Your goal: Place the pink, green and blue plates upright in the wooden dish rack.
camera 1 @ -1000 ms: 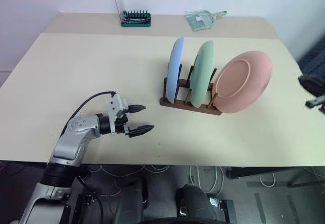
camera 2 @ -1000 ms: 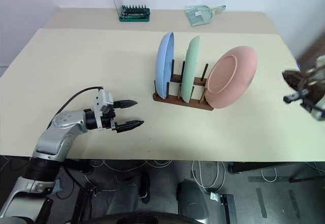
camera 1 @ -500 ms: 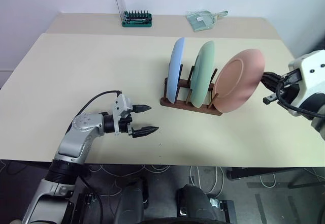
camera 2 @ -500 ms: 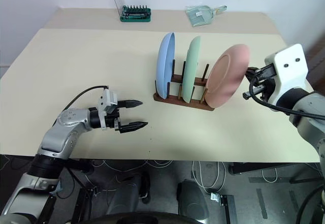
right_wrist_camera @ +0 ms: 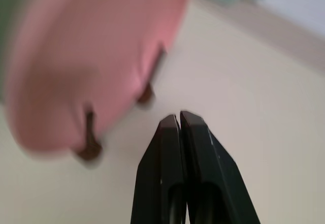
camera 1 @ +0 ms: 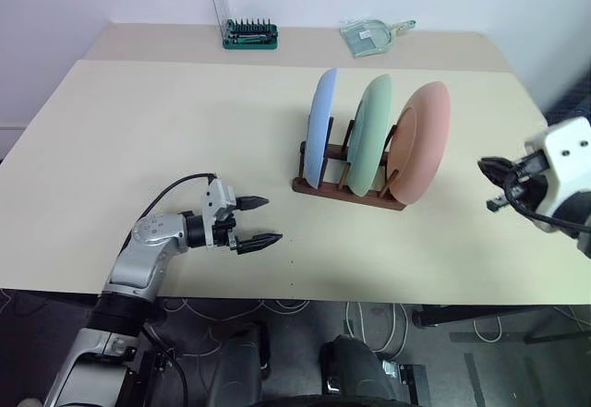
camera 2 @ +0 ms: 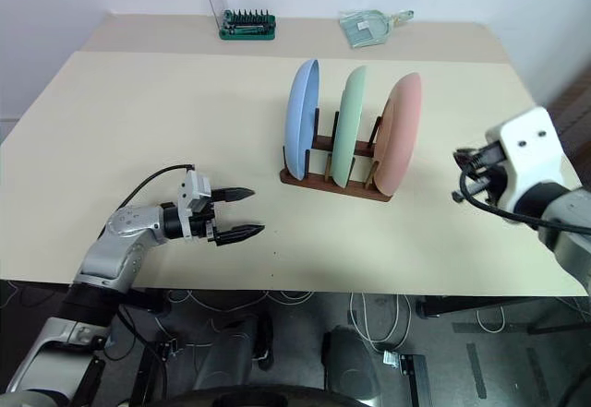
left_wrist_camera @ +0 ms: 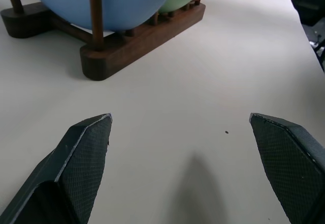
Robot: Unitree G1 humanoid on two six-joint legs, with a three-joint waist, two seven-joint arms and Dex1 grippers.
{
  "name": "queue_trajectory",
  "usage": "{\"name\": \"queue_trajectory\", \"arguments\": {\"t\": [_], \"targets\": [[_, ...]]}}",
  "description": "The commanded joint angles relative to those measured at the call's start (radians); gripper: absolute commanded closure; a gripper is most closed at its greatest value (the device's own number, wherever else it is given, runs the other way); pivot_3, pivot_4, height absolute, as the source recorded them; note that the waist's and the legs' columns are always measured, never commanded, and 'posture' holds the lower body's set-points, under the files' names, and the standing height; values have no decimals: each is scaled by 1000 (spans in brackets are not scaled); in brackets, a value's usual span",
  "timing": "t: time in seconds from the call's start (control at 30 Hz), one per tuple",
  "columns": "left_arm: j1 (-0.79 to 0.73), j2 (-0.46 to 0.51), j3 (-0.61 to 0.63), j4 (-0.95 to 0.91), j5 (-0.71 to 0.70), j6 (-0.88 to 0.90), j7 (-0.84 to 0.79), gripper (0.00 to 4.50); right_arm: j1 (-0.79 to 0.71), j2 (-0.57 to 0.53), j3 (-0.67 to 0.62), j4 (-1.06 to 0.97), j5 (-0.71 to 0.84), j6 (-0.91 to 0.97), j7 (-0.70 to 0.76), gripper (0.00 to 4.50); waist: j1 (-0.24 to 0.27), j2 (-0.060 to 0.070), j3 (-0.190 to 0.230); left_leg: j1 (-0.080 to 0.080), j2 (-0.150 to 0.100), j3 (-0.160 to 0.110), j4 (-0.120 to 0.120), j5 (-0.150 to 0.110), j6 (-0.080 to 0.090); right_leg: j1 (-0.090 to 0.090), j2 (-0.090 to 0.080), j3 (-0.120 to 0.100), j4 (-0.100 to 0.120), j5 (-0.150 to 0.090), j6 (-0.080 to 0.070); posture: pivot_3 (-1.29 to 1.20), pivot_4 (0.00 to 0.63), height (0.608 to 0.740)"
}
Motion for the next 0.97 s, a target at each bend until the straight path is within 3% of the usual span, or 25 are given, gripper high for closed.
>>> {"name": "queue_trajectory", "arguments": {"t": [0.03, 0.2, 0.4, 0.63, 0.73, 0.97], "targets": [[-3, -1, 16, 1, 11, -30, 8, 0, 100, 16, -52, -46, -18, -53, 93, 4427, -2, 0, 0, 0, 0, 0, 0, -1, 1, 0, 0, 0, 0, 0, 0, 0, 150, 732], [-10, 8, 49, 57, 34, -60, 52, 0, 212, 94, 13, -107, -5, -132, 174, 4427, -8, 1, 0, 3, 1, 0, 0, -2, 3, 1, 1, 0, 1, 0, 0, 0, 150, 732], [3, 57, 104, 82, 47, -72, 90, 0, 249, 116, 50, -12, -79, -260, 255, 4427, -3, 0, 0, 4, 0, 0, 0, -2, 3, 2, 1, 0, 1, 0, 0, 0, 150, 732], [39, 106, 169, 12, 34, -33, 140, 0, 218, 142, 92, 179, -170, -452, 339, 4427, -4, 0, 0, 5, 0, 0, 0, -2, 3, 3, 1, 0, 1, 0, 0, 0, 150, 732], [69, 117, 199, -51, 17, 11, 171, 0, 196, 183, 110, 264, -237, -594, 340, 4427, -4, 0, 0, 5, 0, 0, 0, -2, 3, 4, 1, 0, 1, 0, 0, 0, 150, 732], [141, 115, 223, -163, -2, 77, 218, 0, 145, 238, 165, 396, -327, -710, 301, 4427, -5, 0, -1, 6, 0, 0, 1, 0, -1, 5, 0, 0, 1, 0, 0, 0, 150, 732]]}}
